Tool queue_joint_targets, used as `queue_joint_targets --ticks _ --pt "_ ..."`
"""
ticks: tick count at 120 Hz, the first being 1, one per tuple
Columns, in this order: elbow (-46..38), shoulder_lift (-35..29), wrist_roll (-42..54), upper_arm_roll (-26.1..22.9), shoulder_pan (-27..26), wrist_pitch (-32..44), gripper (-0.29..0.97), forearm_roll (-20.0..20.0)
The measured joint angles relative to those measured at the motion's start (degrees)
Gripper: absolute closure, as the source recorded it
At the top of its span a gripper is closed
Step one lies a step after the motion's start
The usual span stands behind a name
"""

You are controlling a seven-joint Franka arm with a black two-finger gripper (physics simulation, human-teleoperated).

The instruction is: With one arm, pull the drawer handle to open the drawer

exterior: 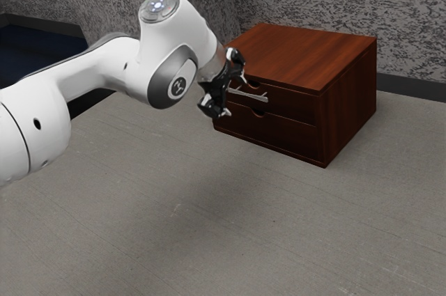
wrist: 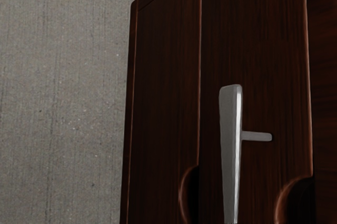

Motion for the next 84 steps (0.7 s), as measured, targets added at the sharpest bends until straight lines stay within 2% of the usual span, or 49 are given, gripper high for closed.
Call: queue_joint_targets --ticks 62,84 --pt "-0.43 1.39 -0.03 -0.04 0.64 5.84 0.12 -0.04" --pt "-0.87 1.37 -0.09 -0.19 0.92 6.3 0.12 -1.3"
